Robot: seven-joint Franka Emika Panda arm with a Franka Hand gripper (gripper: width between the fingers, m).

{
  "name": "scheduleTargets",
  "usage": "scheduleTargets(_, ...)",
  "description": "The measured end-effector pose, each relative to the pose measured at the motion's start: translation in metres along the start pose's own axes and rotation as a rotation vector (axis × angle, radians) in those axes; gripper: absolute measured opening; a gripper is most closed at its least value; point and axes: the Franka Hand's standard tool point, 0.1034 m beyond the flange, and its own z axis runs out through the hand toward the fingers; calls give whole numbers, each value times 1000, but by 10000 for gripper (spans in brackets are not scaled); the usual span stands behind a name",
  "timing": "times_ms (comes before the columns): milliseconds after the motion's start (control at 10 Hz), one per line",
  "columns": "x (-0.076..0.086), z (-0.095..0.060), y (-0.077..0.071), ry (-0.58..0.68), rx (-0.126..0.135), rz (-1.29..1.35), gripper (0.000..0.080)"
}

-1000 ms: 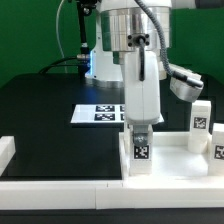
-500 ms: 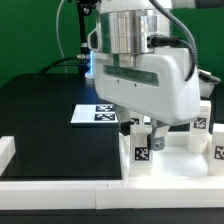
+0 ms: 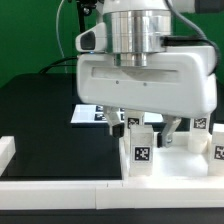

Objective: Assemble square table

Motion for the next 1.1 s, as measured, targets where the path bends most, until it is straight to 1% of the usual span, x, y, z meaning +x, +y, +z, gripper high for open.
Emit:
scheduleTargets(200, 3, -4, -1, -11, -7, -254, 648)
scheduleTargets(300, 2, -5, -1, 4, -9, -287, 648)
scheduleTargets(400, 2, -4, 0, 2, -11, -266, 533)
scheduleTargets(500, 2, -3, 0, 1, -11, -254, 396)
scheduleTargets(600, 2, -3, 0, 1, -10, -233, 396)
scheduleTargets(700, 1, -3, 0, 1, -10, -169, 285)
scheduleTargets(1000, 1, -3, 0, 2, -9, 62, 285)
scheduleTargets(1100, 0, -3, -2, 1, -16, 249, 285)
